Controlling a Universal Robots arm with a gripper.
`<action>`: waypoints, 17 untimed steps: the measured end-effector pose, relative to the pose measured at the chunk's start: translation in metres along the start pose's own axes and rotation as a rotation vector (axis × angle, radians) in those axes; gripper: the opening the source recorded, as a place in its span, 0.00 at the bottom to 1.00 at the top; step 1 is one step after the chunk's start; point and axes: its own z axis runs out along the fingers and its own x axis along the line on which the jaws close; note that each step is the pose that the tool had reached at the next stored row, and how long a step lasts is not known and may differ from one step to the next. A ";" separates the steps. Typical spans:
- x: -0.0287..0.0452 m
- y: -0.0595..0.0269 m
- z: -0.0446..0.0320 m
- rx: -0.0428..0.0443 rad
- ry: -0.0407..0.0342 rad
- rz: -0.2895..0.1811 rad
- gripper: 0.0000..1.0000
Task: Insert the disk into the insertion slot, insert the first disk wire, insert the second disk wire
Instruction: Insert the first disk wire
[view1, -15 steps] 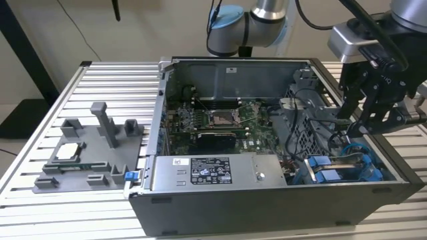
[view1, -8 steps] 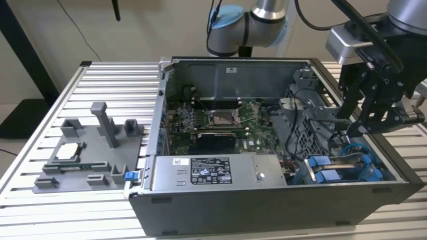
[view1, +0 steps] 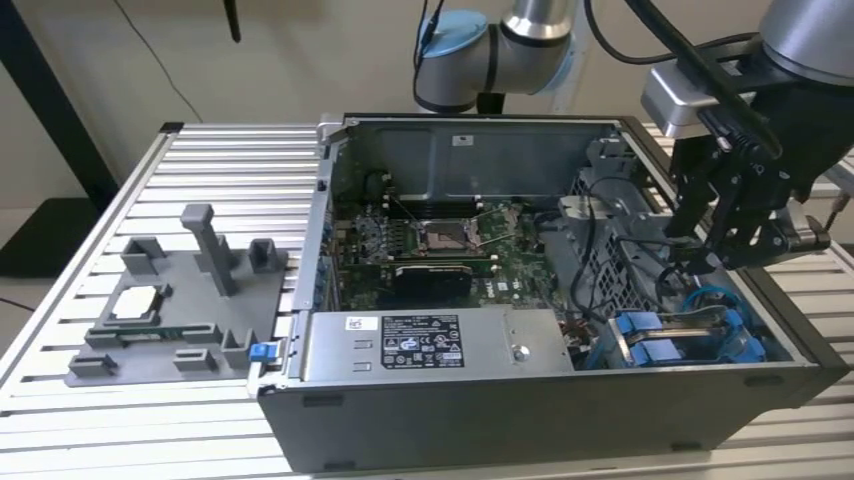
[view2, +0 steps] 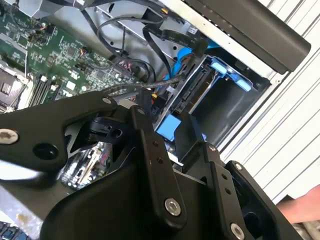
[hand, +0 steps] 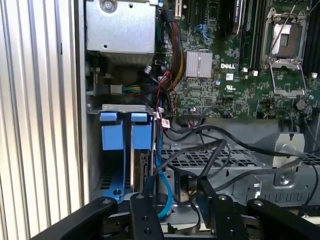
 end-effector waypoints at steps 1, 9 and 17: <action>-0.0002 0.0003 0.0007 0.0000 -0.0006 0.000 1.00; -0.0008 0.0017 0.0009 0.0000 -0.0005 0.001 0.00; -0.0015 0.0019 0.0009 0.0000 -0.0008 0.001 0.00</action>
